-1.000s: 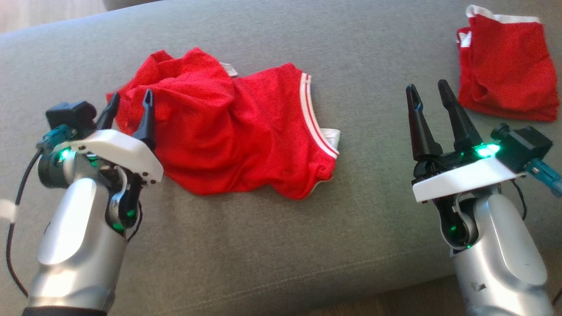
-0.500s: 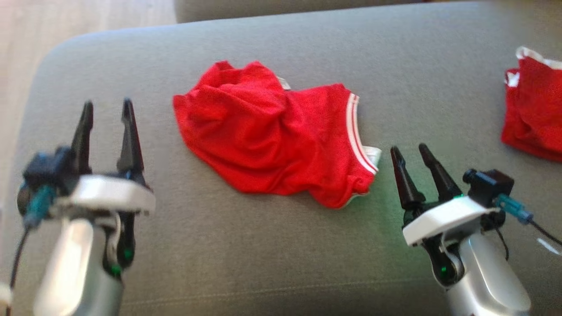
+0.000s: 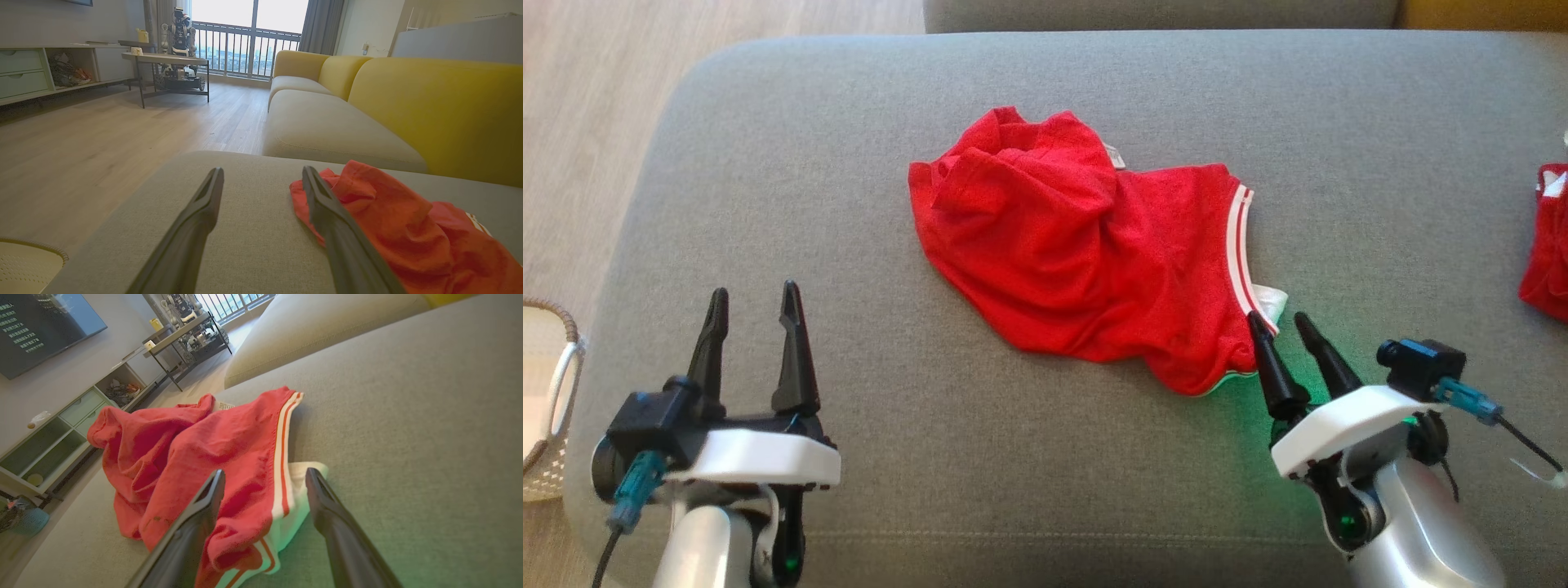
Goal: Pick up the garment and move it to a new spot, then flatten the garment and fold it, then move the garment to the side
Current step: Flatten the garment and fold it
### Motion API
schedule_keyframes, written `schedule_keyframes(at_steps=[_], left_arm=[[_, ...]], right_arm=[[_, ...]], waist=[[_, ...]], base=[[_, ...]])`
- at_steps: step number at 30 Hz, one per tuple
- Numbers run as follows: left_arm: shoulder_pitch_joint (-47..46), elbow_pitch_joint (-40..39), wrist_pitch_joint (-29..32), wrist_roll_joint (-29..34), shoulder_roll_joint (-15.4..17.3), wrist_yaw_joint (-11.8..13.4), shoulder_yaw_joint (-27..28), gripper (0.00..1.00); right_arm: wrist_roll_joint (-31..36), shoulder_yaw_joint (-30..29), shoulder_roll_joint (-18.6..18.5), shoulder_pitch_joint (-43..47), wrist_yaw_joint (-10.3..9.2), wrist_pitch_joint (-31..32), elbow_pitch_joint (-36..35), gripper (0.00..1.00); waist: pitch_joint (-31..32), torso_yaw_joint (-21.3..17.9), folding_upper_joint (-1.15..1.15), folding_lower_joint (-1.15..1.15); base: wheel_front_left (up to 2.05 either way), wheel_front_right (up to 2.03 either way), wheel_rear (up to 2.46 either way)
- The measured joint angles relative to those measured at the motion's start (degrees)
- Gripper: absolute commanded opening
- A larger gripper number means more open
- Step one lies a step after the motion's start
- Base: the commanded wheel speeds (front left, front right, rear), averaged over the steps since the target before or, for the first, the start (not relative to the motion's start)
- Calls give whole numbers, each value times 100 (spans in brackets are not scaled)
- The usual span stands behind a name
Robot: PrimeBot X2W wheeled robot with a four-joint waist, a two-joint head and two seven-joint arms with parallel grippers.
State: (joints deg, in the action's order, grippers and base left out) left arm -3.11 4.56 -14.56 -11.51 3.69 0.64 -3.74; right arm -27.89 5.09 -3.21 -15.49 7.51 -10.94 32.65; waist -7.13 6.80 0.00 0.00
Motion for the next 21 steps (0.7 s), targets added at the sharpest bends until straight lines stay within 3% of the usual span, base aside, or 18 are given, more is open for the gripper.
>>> schedule_keyframes(at_steps=[10, 11, 12, 13, 21], left_arm=[[-30, 124, 0, 147, -93, -225, 242, 100], [-41, 133, 0, 181, -96, -234, 247, 100], [-57, 140, 0, 193, -97, -274, 252, 100], [-71, 145, 0, 193, -98, -276, 253, 100], [-79, 189, 0, 240, -111, -320, 276, 100]], right_arm=[[-598, 400, 0, -18, 0, 224, 407, 100], [-677, 466, 0, -26, 0, 240, 435, 95], [-780, 527, 0, -33, 0, 237, 450, 53], [-854, 584, 0, -37, 0, 226, 452, 0], [-1102, 660, 0, -287, 0, -125, 402, 0]], waist=[[-46, 41, 0, 0], [-47, 41, 0, 0], [-47, 41, 0, 0], [-46, 41, 0, 0], [24, 17, 0, 1]], base=[[0, 0, 0], [0, 0, 0], [0, 0, 0], [0, 0, 0], [0, 0, 0]])
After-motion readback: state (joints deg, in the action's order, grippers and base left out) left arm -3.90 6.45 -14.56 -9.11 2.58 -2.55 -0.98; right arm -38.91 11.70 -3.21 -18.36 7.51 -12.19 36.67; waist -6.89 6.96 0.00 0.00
